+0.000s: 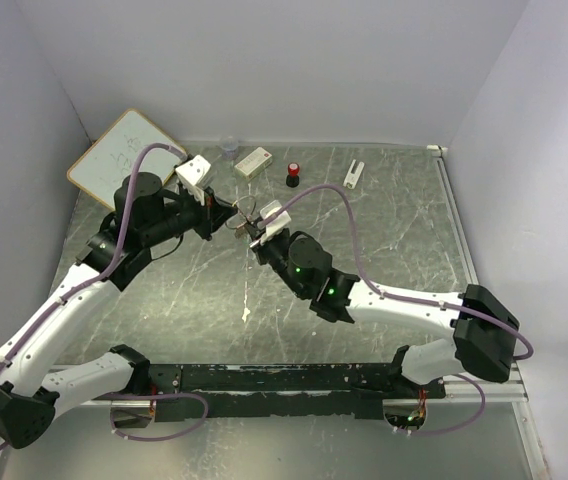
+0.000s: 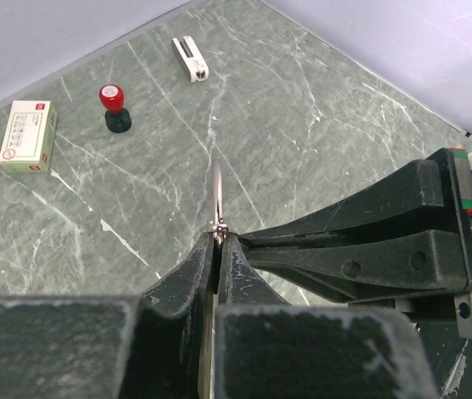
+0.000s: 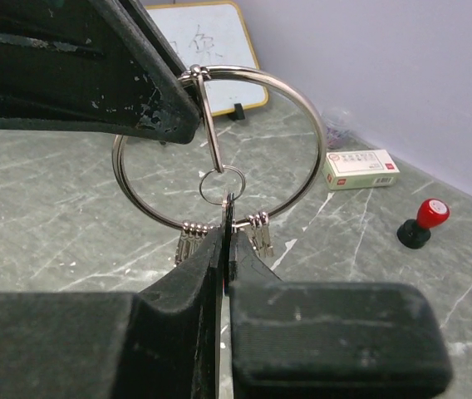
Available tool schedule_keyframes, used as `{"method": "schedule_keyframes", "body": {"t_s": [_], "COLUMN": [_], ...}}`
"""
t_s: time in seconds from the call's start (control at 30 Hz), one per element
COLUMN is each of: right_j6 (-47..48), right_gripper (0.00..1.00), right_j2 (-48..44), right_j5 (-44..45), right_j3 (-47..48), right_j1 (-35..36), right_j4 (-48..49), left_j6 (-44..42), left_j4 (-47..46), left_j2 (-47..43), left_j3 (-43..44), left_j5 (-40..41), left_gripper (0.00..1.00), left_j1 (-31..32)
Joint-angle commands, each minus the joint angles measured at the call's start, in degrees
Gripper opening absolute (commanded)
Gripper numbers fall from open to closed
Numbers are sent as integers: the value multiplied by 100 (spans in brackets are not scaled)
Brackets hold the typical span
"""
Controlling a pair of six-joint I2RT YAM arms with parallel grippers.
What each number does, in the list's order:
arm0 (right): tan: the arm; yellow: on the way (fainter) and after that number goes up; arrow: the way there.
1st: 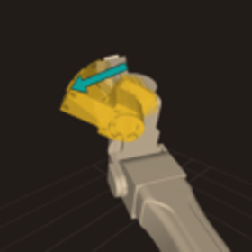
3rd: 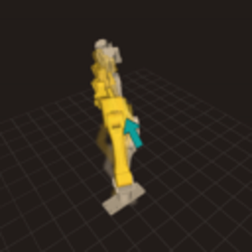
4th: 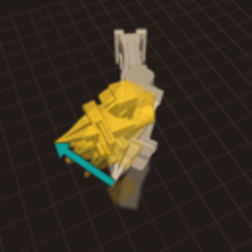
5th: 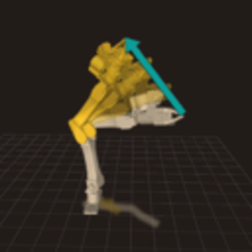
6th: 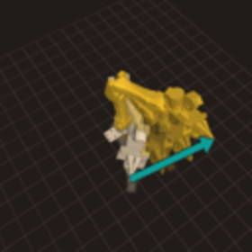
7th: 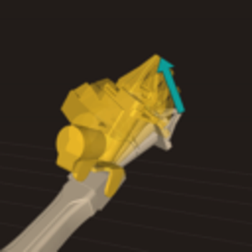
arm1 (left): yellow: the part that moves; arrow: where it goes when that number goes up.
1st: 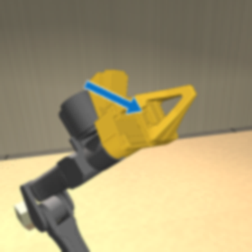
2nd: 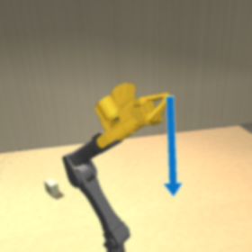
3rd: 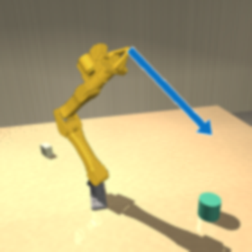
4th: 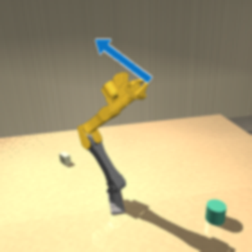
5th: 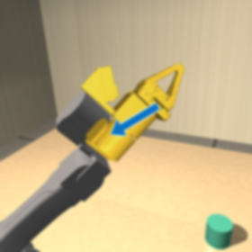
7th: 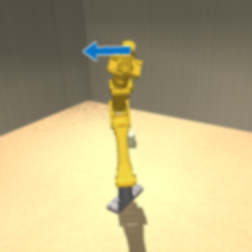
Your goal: Remove the keys from the keyring
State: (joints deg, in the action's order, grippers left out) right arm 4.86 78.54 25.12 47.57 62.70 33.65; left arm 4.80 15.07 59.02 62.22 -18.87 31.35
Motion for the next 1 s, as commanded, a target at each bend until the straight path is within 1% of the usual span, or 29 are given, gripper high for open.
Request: {"method": "schedule_keyframes", "body": {"t_s": [0.0, 0.07, 0.17, 0.27, 0.37, 0.43, 0.5, 0.57, 0.6, 0.67, 0.7, 0.8, 0.9, 0.97], "right_j6": [-87, -127, -234, -415, -579, -710, -858, -1006, -1073, -1161, -1192, -1257, -1396, -1495], "right_gripper": [0, 0, 0, 0, 0, 0, 0, 0, 0, 0, 0, 0, 0, 0], "right_j2": [-327, -422, -496, -477, -361, -303, -277, -292, -306, -324, -329, -366, -288, -75], "right_j5": [30, -61, -206, -273, -313, -251, -39, 165, 262, 391, 440, 530, 591, 567], "right_j3": [137, 239, 602, 1242, 2107, 2570, 2982, 3320, 3473, 3711, 3781, 3876, 4082, 4412], "right_j1": [8, 11, 11, 10, 9, 7, 13, 13, 7, 13, 21, 23, 16, 16], "right_j4": [-519, -802, -1467, -2557, -3741, -4469, -5140, -5716, -5969, -6359, -6491, -6703, -6938, -7287], "left_j6": [57, 40, 15, -56, -144, -214, -261, -300, -310, -330, -321, -241, -68, 49], "left_j4": [-283, -284, -246, -250, -311, -368, -384, -386, -405, -448, -505, -861, -1409, -1834], "left_j2": [-50, -28, 19, 42, 16, -24, -62, -95, -93, -93, -97, -134, -211, -277], "left_j3": [-23, -17, -13, -68, -185, -296, -396, -472, -511, -538, -560, -670, -866, -999], "left_j5": [17, 88, 219, 265, 280, 363, 521, 751, 817, 839, 796, 567, 309, 107], "left_gripper": [7, 8, 12, 17, 21, 26, 37, 44, 51, 62, 64, 67, 66, 65], "left_j1": [50, 55, 51, 53, 55, 55, 55, 55, 55, 55, 50, 57, 55, 55]}}
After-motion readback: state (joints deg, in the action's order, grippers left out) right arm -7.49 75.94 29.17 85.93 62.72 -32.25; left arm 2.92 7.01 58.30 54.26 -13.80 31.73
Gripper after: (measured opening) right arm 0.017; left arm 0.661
